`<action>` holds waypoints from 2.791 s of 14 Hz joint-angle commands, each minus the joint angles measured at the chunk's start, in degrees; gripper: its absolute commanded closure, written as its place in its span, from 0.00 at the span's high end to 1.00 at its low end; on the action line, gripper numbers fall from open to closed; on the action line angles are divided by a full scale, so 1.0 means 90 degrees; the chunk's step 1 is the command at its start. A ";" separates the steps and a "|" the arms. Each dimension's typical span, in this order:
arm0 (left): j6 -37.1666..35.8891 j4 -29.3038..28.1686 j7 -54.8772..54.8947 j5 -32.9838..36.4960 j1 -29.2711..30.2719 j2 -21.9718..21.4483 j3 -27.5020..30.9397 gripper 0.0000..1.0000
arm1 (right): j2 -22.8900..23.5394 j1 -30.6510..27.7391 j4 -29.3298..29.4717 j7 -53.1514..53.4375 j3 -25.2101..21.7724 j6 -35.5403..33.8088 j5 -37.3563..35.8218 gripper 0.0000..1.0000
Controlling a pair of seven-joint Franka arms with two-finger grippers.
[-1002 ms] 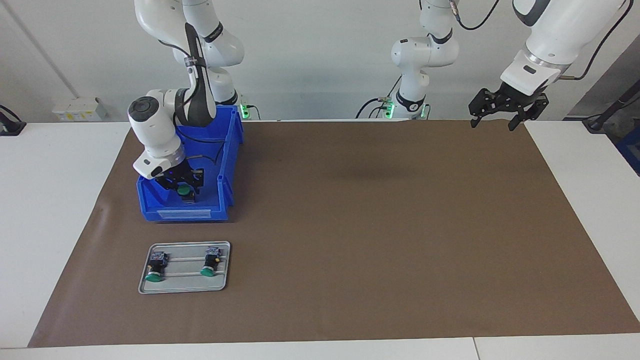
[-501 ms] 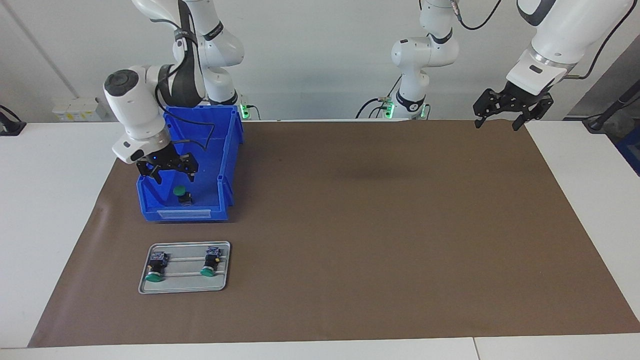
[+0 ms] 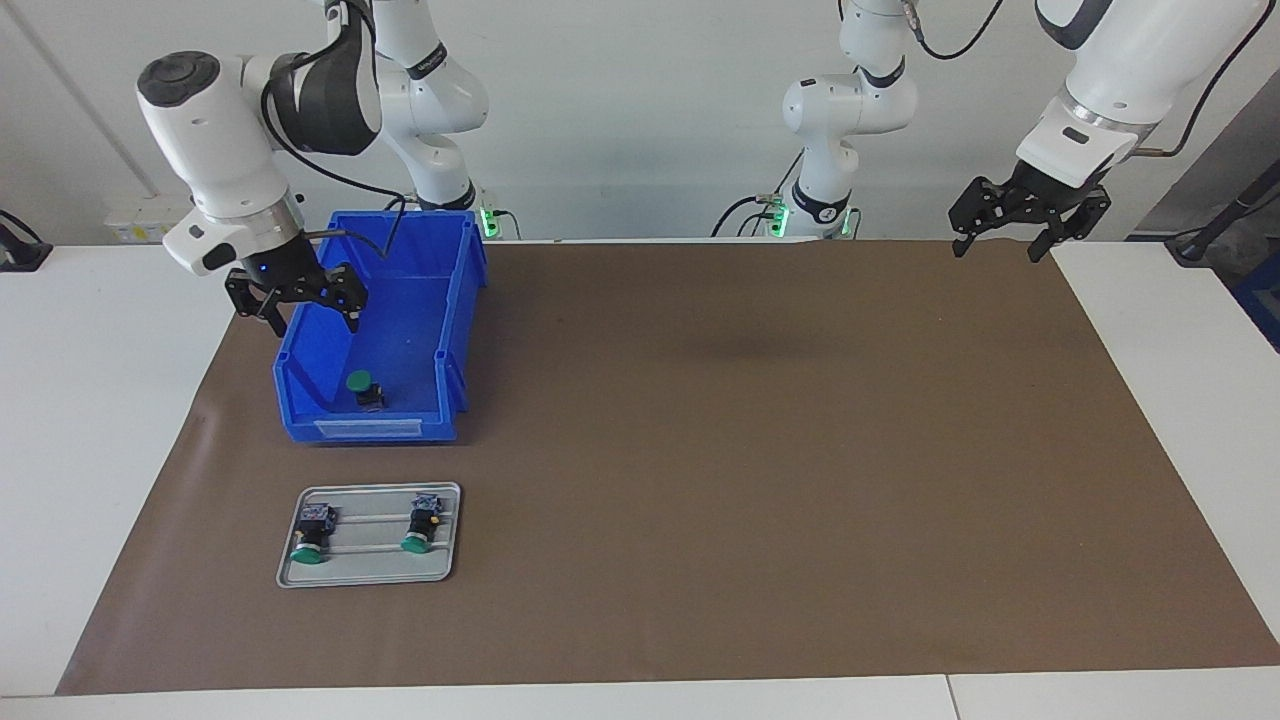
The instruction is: Place and press button with both arms
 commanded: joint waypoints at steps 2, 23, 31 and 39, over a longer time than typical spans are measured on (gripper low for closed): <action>-0.0009 -0.0093 0.0001 0.0076 0.0006 -0.0126 -0.0034 1.00 | 0.0232 -0.0316 0.1423 0.0094 0.0077 -0.1236 0.0025 1.00; 0.0059 -0.0210 0.0010 0.0076 0.0016 -0.0165 -0.0034 1.00 | 0.0447 0.0592 0.1993 0.0651 -0.0733 -0.2294 -0.0053 1.00; 0.0079 -0.0181 -0.0019 0.0076 0.0055 -0.0165 -0.0034 1.00 | 0.0311 0.0670 0.1641 0.0602 -0.0685 -0.2107 -0.0131 1.00; 0.0060 -0.0191 -0.0009 0.0067 0.0074 -0.0165 -0.0034 1.00 | 0.0262 0.0670 0.1612 0.0621 -0.0655 -0.2205 -0.0073 1.00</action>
